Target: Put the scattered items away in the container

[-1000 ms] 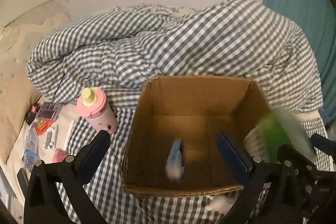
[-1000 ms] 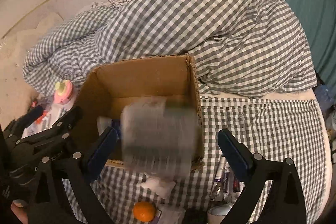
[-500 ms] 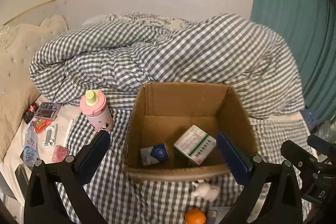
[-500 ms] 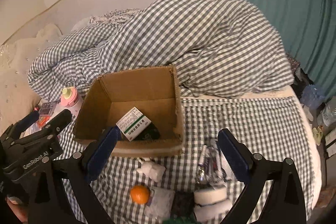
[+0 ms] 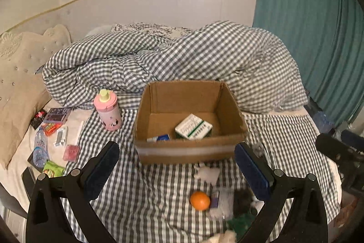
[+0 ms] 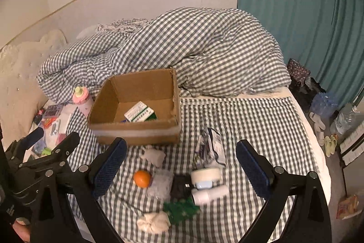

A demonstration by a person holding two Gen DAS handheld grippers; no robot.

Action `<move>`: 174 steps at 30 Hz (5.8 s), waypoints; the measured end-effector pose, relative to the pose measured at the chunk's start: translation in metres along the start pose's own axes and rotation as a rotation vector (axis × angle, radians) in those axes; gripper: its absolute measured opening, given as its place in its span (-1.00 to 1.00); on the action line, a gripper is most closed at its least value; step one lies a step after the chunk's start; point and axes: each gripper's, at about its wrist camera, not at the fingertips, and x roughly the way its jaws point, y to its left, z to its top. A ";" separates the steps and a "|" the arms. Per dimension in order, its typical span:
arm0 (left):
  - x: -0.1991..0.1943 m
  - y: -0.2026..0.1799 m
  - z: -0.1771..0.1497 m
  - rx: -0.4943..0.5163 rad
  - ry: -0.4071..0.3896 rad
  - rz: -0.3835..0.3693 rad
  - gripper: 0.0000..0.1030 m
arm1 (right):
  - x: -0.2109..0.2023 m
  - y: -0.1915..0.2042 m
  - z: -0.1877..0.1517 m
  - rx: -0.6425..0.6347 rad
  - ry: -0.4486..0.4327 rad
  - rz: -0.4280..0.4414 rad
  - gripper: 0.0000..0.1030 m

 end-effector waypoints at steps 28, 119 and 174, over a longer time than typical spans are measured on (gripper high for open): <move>0.089 -0.051 -0.228 0.091 0.276 -0.139 1.00 | 0.155 -0.079 -0.156 0.144 0.330 -0.043 0.88; 0.098 -0.024 -0.130 -0.005 0.229 -0.065 -0.72 | 0.119 0.000 -0.098 0.130 0.240 0.051 0.12; 0.233 0.008 0.049 -0.110 0.219 0.064 0.95 | 0.234 0.029 0.059 -0.047 0.115 -0.094 0.85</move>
